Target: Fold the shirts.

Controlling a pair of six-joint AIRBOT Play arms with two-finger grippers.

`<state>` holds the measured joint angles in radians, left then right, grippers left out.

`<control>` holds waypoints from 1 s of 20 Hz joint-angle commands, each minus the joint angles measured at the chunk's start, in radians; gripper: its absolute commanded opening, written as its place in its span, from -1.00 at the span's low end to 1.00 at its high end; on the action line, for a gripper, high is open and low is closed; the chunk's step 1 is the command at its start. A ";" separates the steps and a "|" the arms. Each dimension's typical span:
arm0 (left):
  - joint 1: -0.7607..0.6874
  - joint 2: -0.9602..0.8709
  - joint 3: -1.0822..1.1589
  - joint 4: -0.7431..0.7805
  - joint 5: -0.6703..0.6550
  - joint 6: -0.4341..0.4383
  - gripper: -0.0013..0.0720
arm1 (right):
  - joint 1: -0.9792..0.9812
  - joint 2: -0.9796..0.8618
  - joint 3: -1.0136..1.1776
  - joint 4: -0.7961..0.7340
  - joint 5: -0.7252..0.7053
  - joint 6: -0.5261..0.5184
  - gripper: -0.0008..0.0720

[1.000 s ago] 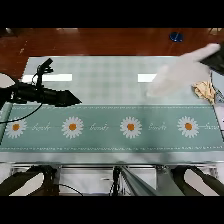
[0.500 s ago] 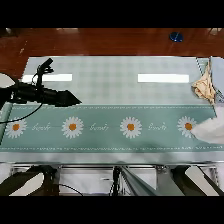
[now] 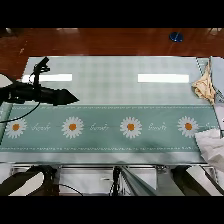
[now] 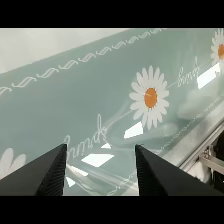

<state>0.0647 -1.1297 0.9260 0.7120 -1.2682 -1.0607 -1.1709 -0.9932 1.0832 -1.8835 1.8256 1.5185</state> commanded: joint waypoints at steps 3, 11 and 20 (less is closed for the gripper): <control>0.061 -0.001 0.000 0.000 0.000 0.001 0.45 | -0.055 -0.019 -0.218 -0.275 -0.136 -0.009 -0.91; 0.068 -0.001 0.000 0.018 0.042 0.002 0.46 | -0.095 -0.135 -0.228 -0.458 -0.368 -0.039 0.11; -0.018 -0.001 0.141 0.113 0.331 -0.018 0.84 | 0.485 -0.316 0.287 0.820 -0.818 -0.287 0.23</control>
<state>0.0944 -1.1297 0.9977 0.7383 -1.0164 -1.0588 -0.9138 -1.2499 1.2503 -1.5082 1.1080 1.3346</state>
